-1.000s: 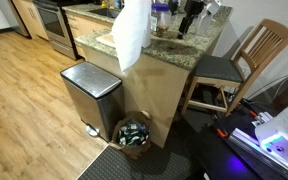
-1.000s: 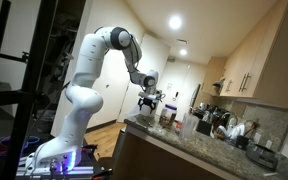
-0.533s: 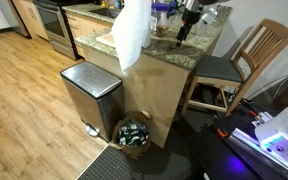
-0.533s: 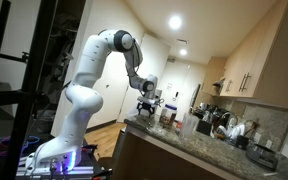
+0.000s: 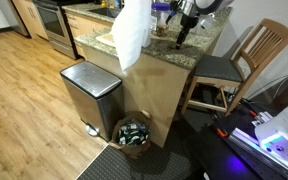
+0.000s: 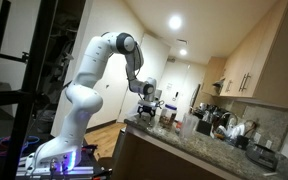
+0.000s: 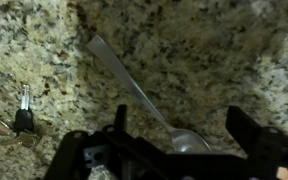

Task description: Pick the silver spoon on the counter and put it in the cup

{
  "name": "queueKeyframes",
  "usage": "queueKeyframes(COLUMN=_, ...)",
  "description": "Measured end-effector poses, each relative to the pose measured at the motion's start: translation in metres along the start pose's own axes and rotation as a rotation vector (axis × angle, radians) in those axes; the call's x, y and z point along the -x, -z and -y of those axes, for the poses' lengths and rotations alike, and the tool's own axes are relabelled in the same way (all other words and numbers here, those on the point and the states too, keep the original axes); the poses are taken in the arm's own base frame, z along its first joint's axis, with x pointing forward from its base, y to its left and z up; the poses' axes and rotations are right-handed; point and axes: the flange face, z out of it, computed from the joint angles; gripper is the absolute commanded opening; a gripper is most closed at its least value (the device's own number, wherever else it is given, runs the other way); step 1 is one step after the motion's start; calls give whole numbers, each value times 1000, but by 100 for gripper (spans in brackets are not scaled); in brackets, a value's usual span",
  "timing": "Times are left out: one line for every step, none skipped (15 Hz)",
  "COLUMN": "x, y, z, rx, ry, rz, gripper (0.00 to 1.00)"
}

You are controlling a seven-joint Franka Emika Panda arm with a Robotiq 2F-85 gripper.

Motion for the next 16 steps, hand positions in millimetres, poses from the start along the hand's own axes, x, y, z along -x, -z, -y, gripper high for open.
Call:
queueKeyframes(x=-1, y=-5, z=0, rx=1, ry=3, rz=-5, gripper=100)
queueKeyframes(x=-2, y=-10, z=2, rx=-1, ry=5, rz=-10, gripper=100)
queueKeyframes(x=-4, y=-13, z=3, rx=-4, ry=5, rz=-15, gripper=99)
queueKeyframes(x=-4, y=-13, z=3, rx=-15, ry=1, rz=-21, gripper=75)
queueKeyframes(x=-4, y=-14, z=3, rx=-32, ry=-3, rz=-29, gripper=75)
queueKeyframes(x=-4, y=-15, z=2, rx=-51, ry=-7, rz=-36, gripper=71)
queueKeyframes(x=-3, y=-15, z=1, rx=-67, ry=-10, rz=-44, gripper=65)
queueKeyframes(x=-3, y=-14, z=1, rx=-84, ry=-14, rz=-55, gripper=56)
queueKeyframes(x=-3, y=-13, z=0, rx=-98, ry=-17, rz=-65, gripper=49)
queueKeyframes(x=-3, y=-12, z=0, rx=-111, ry=-20, rz=-75, gripper=40)
queueKeyframes(x=-2, y=-10, z=-1, rx=-118, ry=-24, rz=-83, gripper=34)
queueKeyframes(x=-1, y=-9, z=-4, rx=-123, ry=-30, rz=-89, gripper=25)
queueKeyframes(x=0, y=-8, z=-8, rx=-125, ry=-37, rz=-94, gripper=18)
queueKeyframes(x=1, y=-8, z=-11, rx=-127, ry=-42, rz=-99, gripper=9)
queueKeyframes(x=3, y=-8, z=-15, rx=-128, ry=-48, rz=-102, gripper=1)
queueKeyframes(x=3, y=-7, z=-17, rx=-128, ry=-53, rz=-105, gripper=0)
